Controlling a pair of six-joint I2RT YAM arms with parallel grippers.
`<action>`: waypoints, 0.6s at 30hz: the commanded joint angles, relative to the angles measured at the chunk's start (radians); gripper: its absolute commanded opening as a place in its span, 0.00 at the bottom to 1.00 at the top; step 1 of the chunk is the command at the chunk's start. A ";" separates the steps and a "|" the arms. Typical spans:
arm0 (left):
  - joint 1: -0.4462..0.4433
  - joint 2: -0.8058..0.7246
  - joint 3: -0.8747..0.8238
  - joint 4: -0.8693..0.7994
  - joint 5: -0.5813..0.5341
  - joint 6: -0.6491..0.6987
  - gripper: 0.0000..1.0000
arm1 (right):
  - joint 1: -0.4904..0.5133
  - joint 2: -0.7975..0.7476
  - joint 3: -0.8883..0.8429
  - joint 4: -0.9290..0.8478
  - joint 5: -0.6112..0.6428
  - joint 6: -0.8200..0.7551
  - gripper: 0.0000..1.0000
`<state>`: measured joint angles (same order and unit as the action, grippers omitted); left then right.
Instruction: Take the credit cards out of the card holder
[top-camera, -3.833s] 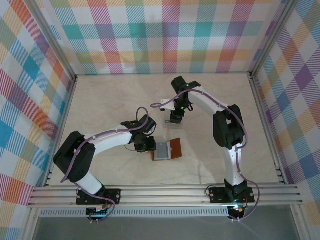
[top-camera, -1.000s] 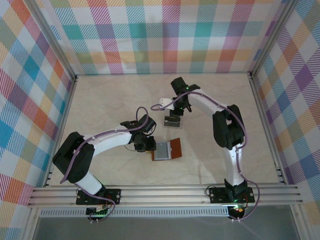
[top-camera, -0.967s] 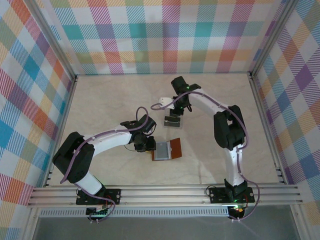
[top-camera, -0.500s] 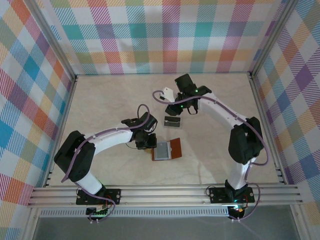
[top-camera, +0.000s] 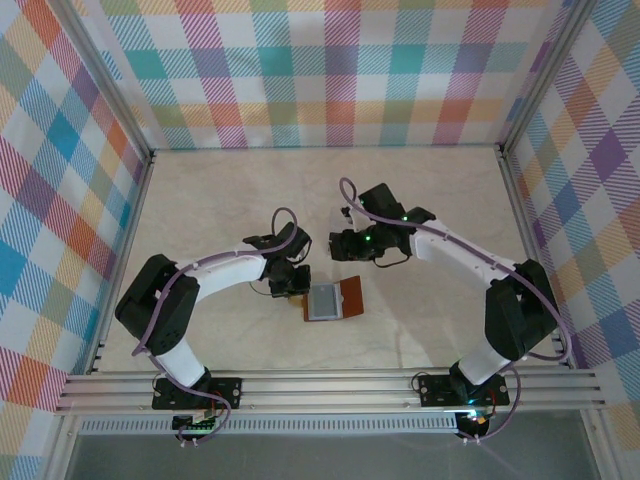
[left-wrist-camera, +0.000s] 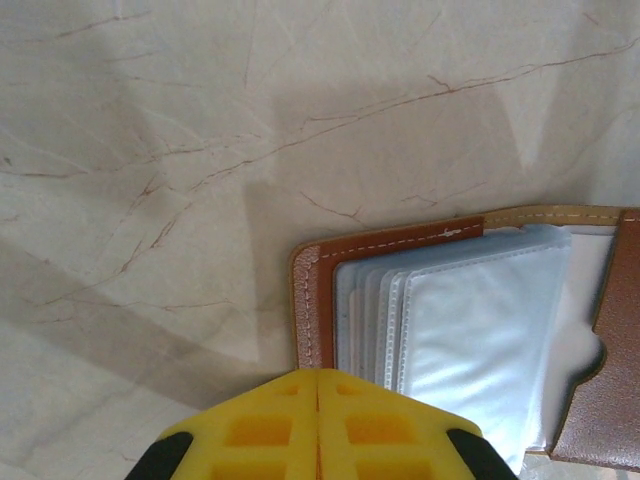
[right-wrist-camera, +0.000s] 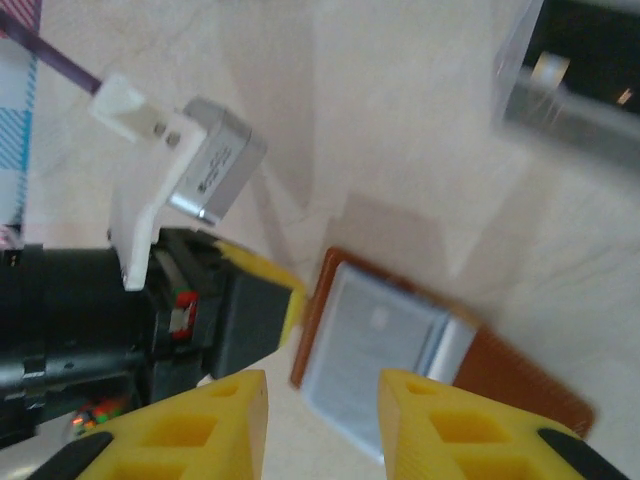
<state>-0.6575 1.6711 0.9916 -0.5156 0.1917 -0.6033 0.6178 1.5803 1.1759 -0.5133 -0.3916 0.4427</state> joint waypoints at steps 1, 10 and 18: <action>0.009 0.023 -0.026 0.011 0.024 0.023 0.07 | 0.038 -0.001 -0.039 0.078 -0.154 0.183 0.35; 0.022 0.016 -0.092 0.069 0.053 0.011 0.04 | 0.110 0.082 -0.077 0.155 -0.191 0.284 0.26; 0.035 0.014 -0.137 0.121 0.088 0.000 0.03 | 0.124 0.134 -0.109 0.171 -0.153 0.303 0.19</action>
<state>-0.6292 1.6730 0.8936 -0.4057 0.2722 -0.6025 0.7338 1.6955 1.0767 -0.3595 -0.5499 0.7219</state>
